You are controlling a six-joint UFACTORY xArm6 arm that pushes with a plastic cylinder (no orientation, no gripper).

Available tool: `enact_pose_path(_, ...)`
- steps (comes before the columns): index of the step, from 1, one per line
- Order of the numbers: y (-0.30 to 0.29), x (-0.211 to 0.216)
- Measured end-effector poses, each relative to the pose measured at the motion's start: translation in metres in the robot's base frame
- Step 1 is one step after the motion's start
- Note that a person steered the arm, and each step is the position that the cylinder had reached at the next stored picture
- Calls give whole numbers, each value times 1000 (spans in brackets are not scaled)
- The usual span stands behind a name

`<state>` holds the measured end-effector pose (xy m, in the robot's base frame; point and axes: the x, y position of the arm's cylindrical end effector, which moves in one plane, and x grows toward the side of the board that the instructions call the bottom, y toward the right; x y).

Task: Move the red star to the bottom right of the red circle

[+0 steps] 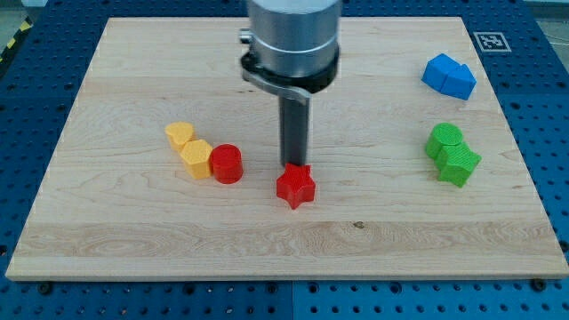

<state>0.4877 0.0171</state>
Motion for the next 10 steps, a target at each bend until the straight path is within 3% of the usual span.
enact_pose_path(2, 28, 7)
enact_pose_path(10, 20, 63)
